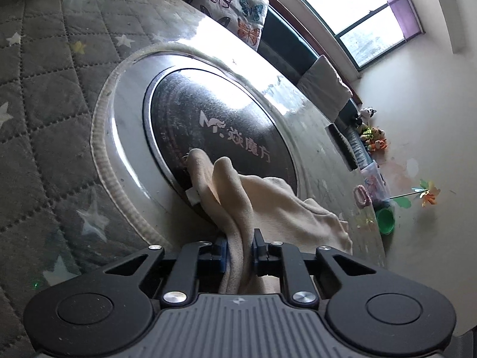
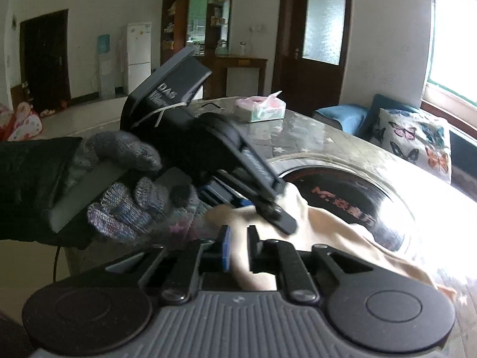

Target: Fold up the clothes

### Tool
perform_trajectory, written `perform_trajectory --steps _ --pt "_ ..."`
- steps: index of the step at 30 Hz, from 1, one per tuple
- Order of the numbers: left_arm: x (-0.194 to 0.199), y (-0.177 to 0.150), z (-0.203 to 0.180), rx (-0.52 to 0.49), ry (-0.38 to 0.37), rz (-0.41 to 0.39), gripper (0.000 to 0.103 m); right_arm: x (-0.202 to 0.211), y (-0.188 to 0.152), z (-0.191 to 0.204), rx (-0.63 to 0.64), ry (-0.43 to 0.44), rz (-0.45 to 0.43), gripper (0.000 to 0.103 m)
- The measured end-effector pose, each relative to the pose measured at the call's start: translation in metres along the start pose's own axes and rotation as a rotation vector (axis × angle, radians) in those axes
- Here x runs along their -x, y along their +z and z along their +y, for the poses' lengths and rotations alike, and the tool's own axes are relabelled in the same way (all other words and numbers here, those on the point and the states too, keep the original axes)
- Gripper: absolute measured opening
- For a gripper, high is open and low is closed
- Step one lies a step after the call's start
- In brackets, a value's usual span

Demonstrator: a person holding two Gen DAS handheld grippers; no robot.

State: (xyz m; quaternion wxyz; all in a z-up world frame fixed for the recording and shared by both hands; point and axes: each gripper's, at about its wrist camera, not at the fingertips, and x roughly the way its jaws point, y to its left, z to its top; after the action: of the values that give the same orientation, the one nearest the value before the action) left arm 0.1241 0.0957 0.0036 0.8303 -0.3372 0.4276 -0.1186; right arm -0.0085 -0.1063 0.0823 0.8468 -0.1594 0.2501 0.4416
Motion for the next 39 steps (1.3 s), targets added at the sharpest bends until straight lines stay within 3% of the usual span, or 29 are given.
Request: perform_trajectory --steps 4,7,14,24,26,28,39 --pt "0.001 -0.002 0.002 -0.008 0.006 -0.006 0.017 0.019 -0.014 -0.029 -0.092 -0.09 0.008 0.019" --pt "0.002 -0.002 0.0 -0.021 0.015 -0.01 0.017 0.029 -0.03 -0.06 -0.193 -0.191 0.029 0.02" --pt "0.001 -0.003 -0.006 -0.061 0.042 -0.019 0.017 0.027 -0.063 -0.138 -0.419 -0.368 0.054 0.029" --pt "0.001 -0.004 -0.016 -0.113 0.08 -0.034 0.017 0.018 -0.094 -0.178 -0.631 -0.368 0.02 0.029" --pt "0.001 -0.005 -0.02 -0.128 0.089 -0.04 0.016 0.015 -0.094 -0.177 -0.64 -0.364 0.008 0.028" --pt "0.002 -0.004 -0.025 -0.139 0.094 -0.048 0.015 0.015 -0.094 -0.176 -0.648 -0.358 -0.004 0.01" --pt "-0.003 0.003 -0.105 -0.323 0.053 -0.083 0.014 0.071 -0.081 -0.173 -0.623 -0.387 -0.134 0.007"
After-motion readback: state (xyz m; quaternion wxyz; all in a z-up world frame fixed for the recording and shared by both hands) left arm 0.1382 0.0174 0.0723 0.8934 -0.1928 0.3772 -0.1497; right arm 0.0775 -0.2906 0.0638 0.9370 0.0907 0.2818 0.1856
